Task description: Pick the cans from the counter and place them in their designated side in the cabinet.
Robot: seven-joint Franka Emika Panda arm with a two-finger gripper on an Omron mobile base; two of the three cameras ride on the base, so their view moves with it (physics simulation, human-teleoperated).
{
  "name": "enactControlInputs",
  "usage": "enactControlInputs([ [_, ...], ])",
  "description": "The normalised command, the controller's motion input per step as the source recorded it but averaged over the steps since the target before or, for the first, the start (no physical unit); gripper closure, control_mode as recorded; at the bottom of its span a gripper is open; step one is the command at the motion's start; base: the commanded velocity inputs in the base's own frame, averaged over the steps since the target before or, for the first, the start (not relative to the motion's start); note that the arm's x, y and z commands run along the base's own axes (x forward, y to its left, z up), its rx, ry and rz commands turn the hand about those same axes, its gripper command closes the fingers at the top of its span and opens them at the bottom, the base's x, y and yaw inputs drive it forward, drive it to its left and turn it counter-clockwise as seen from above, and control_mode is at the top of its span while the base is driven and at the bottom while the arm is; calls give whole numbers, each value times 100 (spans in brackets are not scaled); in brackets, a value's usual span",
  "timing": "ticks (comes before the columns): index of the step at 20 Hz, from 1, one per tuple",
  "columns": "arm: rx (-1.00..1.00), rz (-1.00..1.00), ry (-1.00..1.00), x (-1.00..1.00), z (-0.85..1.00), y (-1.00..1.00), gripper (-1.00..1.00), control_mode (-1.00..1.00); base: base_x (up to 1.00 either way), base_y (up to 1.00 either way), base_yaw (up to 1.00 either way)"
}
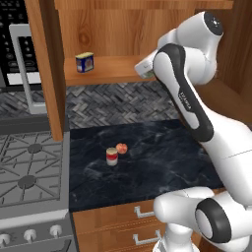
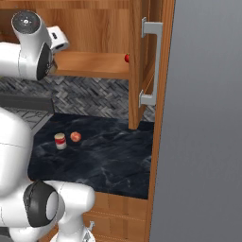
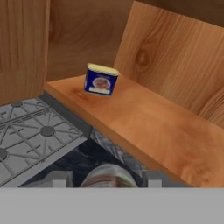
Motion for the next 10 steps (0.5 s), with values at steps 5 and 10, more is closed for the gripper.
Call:
enactControlInputs([
  [5,0,3,0,31,-6,11,100,-100,0,0,0],
  [10,0,2,0,26,0,13,100,-100,0,0,0],
])
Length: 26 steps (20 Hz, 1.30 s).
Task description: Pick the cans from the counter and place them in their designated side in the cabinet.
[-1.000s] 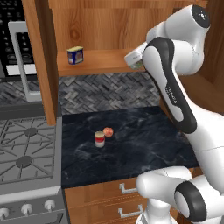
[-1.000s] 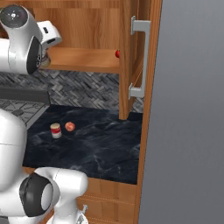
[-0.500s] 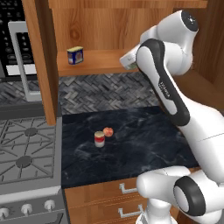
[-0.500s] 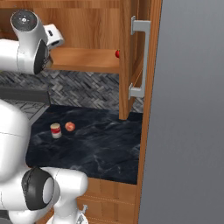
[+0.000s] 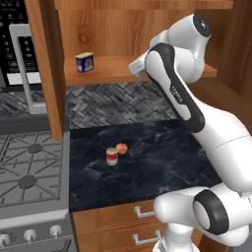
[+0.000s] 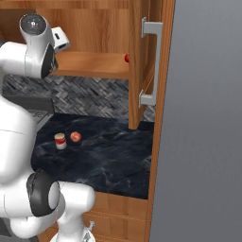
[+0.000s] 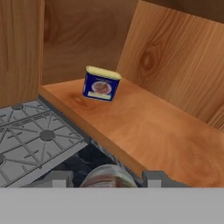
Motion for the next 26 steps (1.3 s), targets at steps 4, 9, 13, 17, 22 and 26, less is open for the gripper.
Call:
enactControlInputs([
  [4,0,2,0,22,0,13,100,-100,0,0,0],
  [9,0,1,0,22,-3,9,100,-100,0,0,0],
  [13,0,1,0,20,-5,8,100,-100,0,0,0],
  [17,0,1,0,21,-5,10,100,-100,0,0,0],
  [22,0,1,1,25,-5,9,100,-100,0,0,0],
  [26,0,1,3,23,-3,8,100,-100,0,0,0],
])
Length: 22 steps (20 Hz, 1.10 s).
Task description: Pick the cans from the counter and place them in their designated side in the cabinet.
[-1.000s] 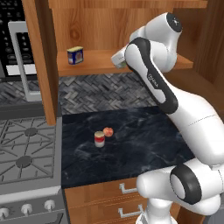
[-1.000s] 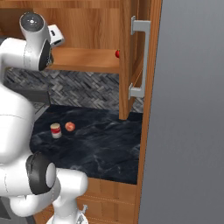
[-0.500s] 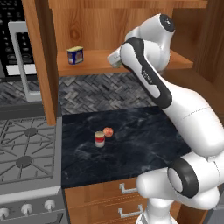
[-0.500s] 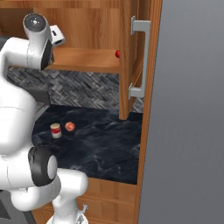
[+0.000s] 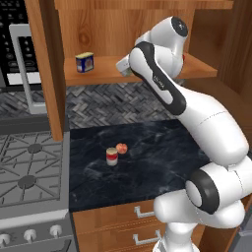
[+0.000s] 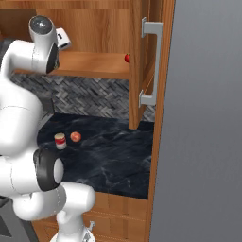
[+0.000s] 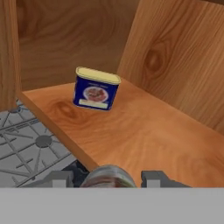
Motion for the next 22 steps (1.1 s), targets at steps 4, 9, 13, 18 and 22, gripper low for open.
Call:
enactControlInputs([
  [4,0,0,7,19,-1,8,100,-100,0,0,0],
  [9,0,0,8,21,-2,12,100,-100,0,0,0],
  [13,0,0,6,24,-5,11,100,-100,0,0,0],
  [18,0,1,2,21,-15,7,100,-100,0,0,0],
  [22,0,1,0,19,-19,7,100,-100,0,0,0],
])
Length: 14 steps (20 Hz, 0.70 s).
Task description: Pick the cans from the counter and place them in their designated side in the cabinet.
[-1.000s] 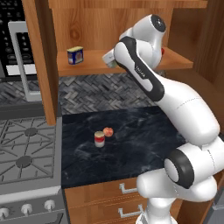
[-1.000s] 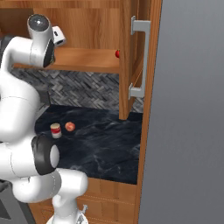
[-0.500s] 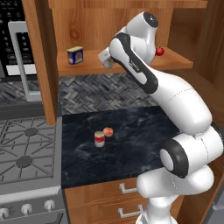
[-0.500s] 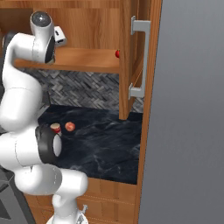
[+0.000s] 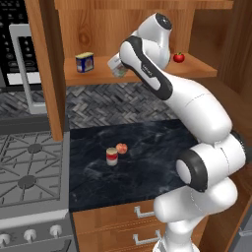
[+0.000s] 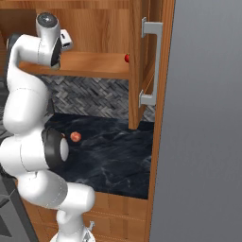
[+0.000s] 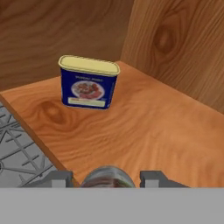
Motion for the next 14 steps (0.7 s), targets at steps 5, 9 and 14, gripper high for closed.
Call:
enactControlInputs([
  [5,0,1,0,22,-14,10,100,-100,0,0,0],
  [9,-1,1,0,22,-12,13,100,-100,0,0,0],
  [14,-1,1,-2,23,-16,15,100,-100,0,0,0],
])
